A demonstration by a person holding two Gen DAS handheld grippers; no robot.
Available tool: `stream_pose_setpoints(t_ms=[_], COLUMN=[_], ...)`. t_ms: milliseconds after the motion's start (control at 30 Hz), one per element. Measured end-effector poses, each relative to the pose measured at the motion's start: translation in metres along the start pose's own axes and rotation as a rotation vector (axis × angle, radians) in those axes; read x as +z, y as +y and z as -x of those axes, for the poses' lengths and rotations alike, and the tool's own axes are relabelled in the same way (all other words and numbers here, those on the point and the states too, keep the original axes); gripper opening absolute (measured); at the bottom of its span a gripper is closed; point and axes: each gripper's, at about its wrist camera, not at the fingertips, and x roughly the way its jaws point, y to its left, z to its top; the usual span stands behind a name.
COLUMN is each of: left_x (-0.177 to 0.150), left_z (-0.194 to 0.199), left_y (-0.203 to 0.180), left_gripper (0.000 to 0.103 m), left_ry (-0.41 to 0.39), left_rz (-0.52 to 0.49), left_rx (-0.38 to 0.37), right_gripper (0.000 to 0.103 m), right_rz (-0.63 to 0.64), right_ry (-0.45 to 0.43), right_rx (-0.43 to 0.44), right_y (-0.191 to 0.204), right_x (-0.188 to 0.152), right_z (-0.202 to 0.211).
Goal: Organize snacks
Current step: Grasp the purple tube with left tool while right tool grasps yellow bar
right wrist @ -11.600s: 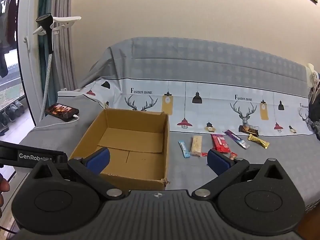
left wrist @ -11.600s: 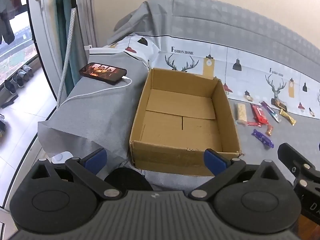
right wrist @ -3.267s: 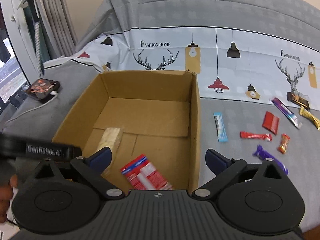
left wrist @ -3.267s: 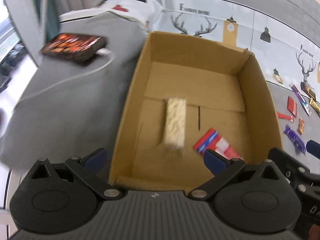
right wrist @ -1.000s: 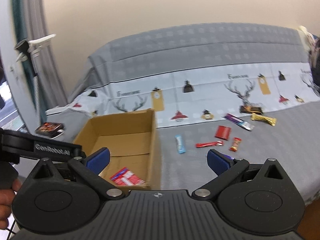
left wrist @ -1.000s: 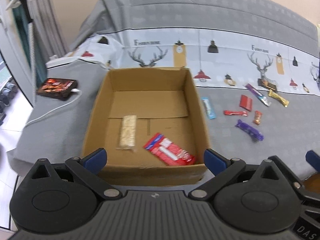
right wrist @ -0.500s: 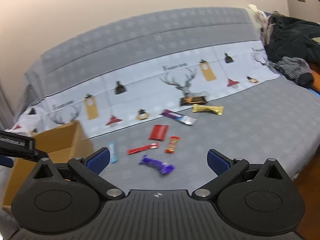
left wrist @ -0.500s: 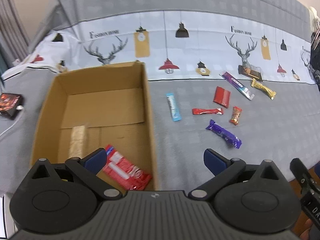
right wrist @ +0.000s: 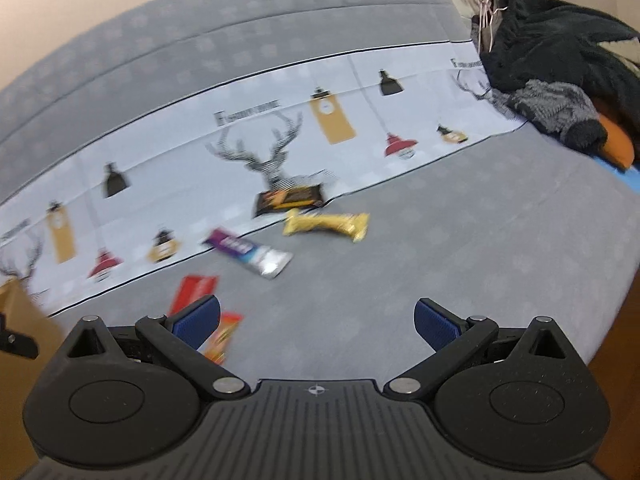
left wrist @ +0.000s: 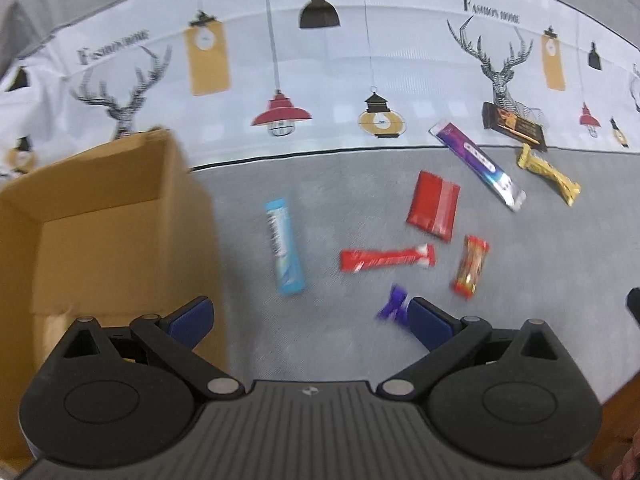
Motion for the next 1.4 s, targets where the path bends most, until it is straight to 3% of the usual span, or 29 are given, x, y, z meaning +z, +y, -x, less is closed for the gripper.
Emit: stream_pose_setpoints(t_ms=[200,267,367,567,667,733,800,867,900,933,967,1000,1067,1167,1400], left_x=[0.067,0.087,0.114,0.151,0.159,0.161,0.162,0.162,0.161,0.159,0.157,0.156,0.156,0.152,0.135], left_z=[-0.058,-0.078,-0.108,-0.160,-0.189,-0.210,-0.209,-0.209,-0.207,-0.202,-0.193,-0.187,-0.179,-0.161,-0.073], left_y=[-0.045,-0.064,-0.096,-0.158,-0.178,-0.185,-0.194,-0.201,-0.201,-0.200,-0.197,-0.194,-0.188,-0.180,-0.135], left_gripper=[0.103,0.103,0.103,0.103,0.103,0.103,0.103,0.103,0.095,0.088,0.059,0.033,0.019,0.016,0.016], left_ry=[0.039,0.052,0.088,0.151,0.180,0.224,0.203,0.210,0.195,0.166,0.135,0.121,0.132,0.070,-0.105], left_rz=[0.004,0.007,0.005,-0.008,-0.029,-0.032,-0.033,-0.073,-0.090,-0.095,-0.089,-0.086,-0.075,-0.094,-0.087], left_rx=[-0.039,-0.061,-0.114,-0.193,-0.149,-0.110,-0.055,-0.059,-0.056,-0.053,-0.065,-0.073,-0.107,-0.087,-0.156], right_gripper=[0.102,0.102,0.102,0.102,0.102,0.102,0.102,0.099,0.095,0.075,0.048,0.027,0.015,0.014,0.014], right_rz=[0.116,0.186,0.272,0.290,0.325,0.330,0.333,0.323,0.335,0.352,0.375,0.399,0.423,0.400,0.214], right_ry=[-0.041,-0.040,-0.008,0.063,0.063,0.115,0.174,0.145,0.138,0.115,0.099,0.092,0.090,0.072,-0.032], right_rx=[-0.030,0.004,0.005,0.058,0.075,0.091,0.091,0.119,0.135,0.157,0.170,0.172,0.166,0.132,0.108], right_y=[-0.013,-0.012,-0.011,-0.018,-0.017,-0.018,-0.019,-0.021,-0.020,-0.019,-0.016,-0.013,-0.009,-0.011,-0.022], right_x=[0.045,0.055,0.062,0.057,0.056,0.056,0.055,0.054,0.053,0.051,0.048,0.046,0.042,0.036,0.037], right_z=[-0.087,-0.118,-0.165,-0.225,-0.245,-0.266,-0.284,-0.286,-0.285,-0.279,-0.274,-0.269,-0.261,-0.242,-0.160])
